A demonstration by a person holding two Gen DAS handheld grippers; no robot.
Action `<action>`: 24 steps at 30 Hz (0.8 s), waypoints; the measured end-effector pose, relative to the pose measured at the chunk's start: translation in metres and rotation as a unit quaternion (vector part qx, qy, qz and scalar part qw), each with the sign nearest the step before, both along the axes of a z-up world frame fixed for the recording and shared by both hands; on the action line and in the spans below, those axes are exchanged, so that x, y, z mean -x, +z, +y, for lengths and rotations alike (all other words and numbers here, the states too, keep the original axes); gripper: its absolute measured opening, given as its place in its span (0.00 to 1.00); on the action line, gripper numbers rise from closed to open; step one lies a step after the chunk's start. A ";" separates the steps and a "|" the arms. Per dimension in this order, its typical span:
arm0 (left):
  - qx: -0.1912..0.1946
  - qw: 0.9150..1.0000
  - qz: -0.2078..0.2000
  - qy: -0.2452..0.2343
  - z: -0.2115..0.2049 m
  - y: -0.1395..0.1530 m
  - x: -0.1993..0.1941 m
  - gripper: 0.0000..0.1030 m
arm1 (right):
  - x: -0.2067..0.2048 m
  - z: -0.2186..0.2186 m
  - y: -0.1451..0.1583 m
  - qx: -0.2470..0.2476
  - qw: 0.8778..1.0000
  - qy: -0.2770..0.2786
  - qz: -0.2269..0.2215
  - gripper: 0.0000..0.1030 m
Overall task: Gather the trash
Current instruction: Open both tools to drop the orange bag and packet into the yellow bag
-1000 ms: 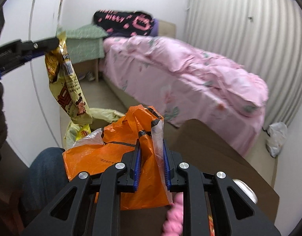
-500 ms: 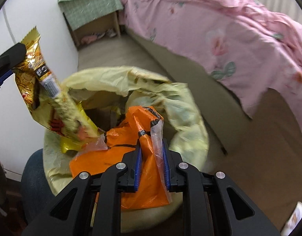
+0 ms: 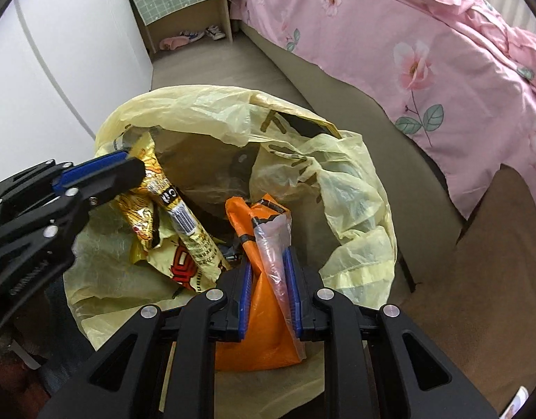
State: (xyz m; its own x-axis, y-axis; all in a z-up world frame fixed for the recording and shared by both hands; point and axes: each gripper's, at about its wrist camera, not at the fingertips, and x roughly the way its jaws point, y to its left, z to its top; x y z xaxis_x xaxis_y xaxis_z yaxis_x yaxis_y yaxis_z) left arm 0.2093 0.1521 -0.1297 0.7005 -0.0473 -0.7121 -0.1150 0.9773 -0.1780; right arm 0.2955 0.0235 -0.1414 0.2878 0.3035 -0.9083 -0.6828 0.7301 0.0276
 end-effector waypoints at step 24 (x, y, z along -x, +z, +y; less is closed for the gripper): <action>0.015 0.999 0.011 0.026 0.012 0.008 0.002 0.26 | 0.031 -0.029 0.040 -0.027 0.997 -0.021 -0.072 0.41</action>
State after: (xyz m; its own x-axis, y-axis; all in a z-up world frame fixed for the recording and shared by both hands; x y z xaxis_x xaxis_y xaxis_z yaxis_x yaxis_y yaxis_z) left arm 0.2072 0.1646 -0.1219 0.6870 -0.0338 -0.7259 -0.1690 0.9641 -0.2048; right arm 0.2645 -0.0051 -0.1013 0.4279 0.3347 -0.8396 -0.6506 0.7589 -0.0291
